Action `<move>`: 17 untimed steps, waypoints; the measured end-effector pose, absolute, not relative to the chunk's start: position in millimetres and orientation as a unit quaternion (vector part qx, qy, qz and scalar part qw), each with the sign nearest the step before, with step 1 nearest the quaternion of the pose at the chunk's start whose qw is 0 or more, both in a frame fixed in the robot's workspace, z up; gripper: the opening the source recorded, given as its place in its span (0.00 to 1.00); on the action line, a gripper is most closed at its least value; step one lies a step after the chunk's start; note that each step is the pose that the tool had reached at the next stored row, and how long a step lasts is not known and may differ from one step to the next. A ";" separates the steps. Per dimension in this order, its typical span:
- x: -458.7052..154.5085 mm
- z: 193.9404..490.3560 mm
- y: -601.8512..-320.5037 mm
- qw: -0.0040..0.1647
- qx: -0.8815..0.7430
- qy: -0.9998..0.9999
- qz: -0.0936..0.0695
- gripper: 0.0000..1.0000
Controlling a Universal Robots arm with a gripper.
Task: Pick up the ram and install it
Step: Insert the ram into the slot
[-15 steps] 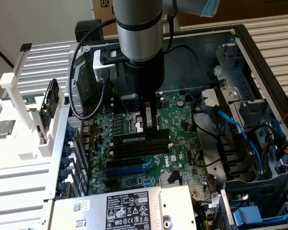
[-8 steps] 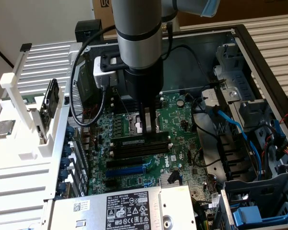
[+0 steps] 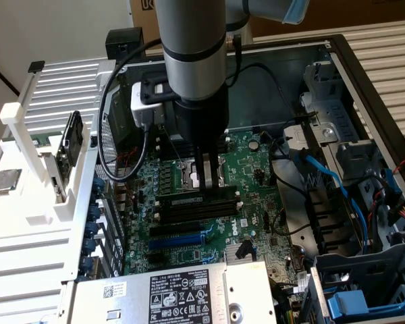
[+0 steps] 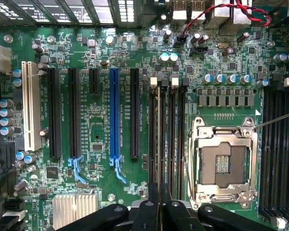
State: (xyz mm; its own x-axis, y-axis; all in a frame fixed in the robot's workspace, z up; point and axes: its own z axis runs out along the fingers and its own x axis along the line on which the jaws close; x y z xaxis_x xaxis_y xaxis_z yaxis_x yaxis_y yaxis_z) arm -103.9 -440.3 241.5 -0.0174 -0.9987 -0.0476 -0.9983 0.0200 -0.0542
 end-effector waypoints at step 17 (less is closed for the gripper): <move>-103.8 238.5 -441.7 0.036 -0.703 0.710 -0.002 0.12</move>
State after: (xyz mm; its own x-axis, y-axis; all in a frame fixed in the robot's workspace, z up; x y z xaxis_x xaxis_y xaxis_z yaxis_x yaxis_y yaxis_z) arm -103.8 -441.7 238.5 -0.0085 -0.9988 -0.0482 -0.9985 0.0112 -0.0543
